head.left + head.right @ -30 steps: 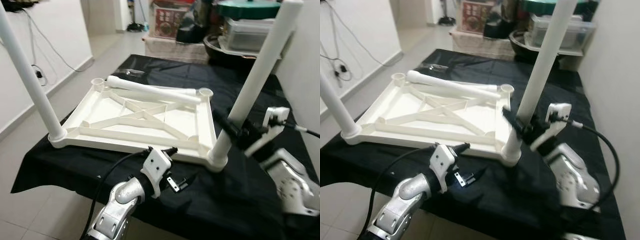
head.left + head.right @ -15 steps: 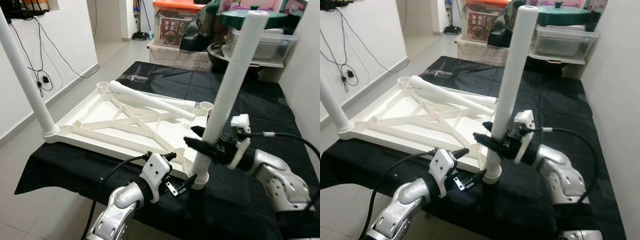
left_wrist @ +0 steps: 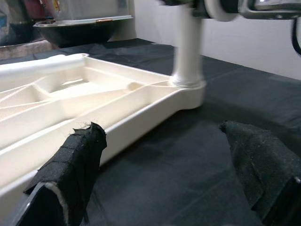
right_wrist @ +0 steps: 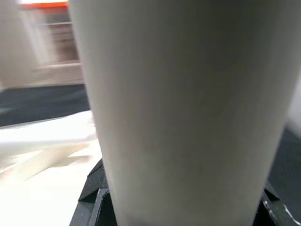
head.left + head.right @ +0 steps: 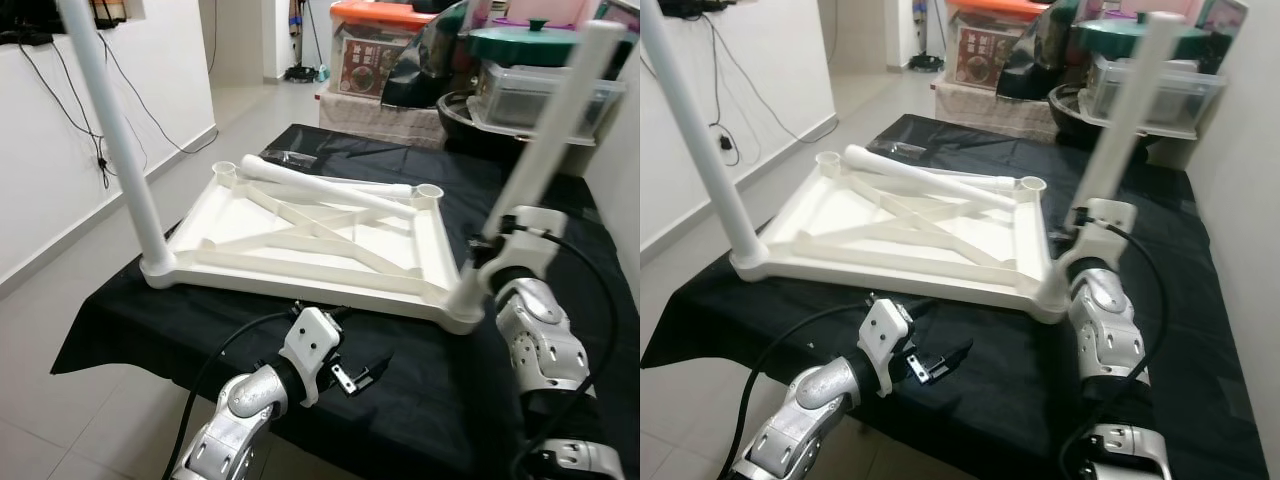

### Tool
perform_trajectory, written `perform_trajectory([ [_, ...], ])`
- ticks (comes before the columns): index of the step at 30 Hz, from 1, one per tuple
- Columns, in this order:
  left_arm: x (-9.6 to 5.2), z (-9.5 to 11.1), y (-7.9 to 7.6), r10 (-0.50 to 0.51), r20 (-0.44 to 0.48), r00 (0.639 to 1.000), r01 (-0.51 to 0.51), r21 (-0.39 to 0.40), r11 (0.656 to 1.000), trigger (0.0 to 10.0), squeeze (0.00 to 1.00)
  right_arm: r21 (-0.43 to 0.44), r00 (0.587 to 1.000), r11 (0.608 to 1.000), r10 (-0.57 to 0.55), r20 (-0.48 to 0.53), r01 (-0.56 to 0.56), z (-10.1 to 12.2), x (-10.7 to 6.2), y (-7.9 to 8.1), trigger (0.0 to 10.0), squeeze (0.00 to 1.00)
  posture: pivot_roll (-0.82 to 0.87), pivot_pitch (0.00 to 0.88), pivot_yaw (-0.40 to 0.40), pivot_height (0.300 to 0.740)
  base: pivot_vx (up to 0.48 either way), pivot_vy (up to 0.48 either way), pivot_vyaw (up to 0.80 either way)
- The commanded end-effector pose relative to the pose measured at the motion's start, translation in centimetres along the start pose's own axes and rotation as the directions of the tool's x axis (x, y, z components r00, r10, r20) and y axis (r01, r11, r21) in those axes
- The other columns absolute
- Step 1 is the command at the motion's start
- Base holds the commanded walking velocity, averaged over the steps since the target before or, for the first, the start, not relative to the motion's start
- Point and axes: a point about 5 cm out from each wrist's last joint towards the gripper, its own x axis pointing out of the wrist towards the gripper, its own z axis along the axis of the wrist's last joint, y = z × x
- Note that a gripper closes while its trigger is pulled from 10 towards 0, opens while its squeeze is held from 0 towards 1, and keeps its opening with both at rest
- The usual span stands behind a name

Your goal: Building children table

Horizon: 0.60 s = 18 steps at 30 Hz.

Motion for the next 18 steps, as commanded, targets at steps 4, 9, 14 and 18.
perform_trajectory([
  [4, 0.0, -0.1, -0.1, -0.005, -0.011, 1.0, 0.005, 0.01, 1.0, 10.0, 0.0, 0.02, 0.948, 0.948, -0.318, -0.018, 0.318, -0.8, -1.3, -2.2, 0.0, 0.0, 0.07, 0.0, -0.054, 0.74, 0.0, 0.0, 0.0],
  [9, 0.0, -0.2, -0.1, -0.006, -0.012, 1.0, 0.006, 0.011, 1.0, 10.0, 0.0, 0.054, 0.993, 0.993, -0.105, 0.057, 0.102, -0.4, -1.1, 1.5, 10.0, 1.0, 0.07, 0.0, -0.054, 0.74, 0.0, 0.0, 0.0],
  [14, -0.1, -0.2, -0.1, -0.008, -0.013, 1.0, 0.009, 0.012, 1.0, 10.0, 0.0, 0.089, 0.97, 0.976, 0.182, 0.162, -0.198, 0.8, -0.9, 3.6, 10.0, 0.0, 0.07, 0.0, -0.058, 0.74, 0.0, 0.0, 0.0],
  [18, -0.1, -0.3, -0.2, -0.01, -0.014, 1.0, 0.01, 0.014, 1.0, 10.0, 0.0, 0.17, 0.865, 0.848, 0.486, 0.126, -0.502, 0.8, -1.2, 3.6, 10.0, 0.0, 0.07, 0.0, -0.055, 0.74, 0.0, 0.0, 0.0],
])
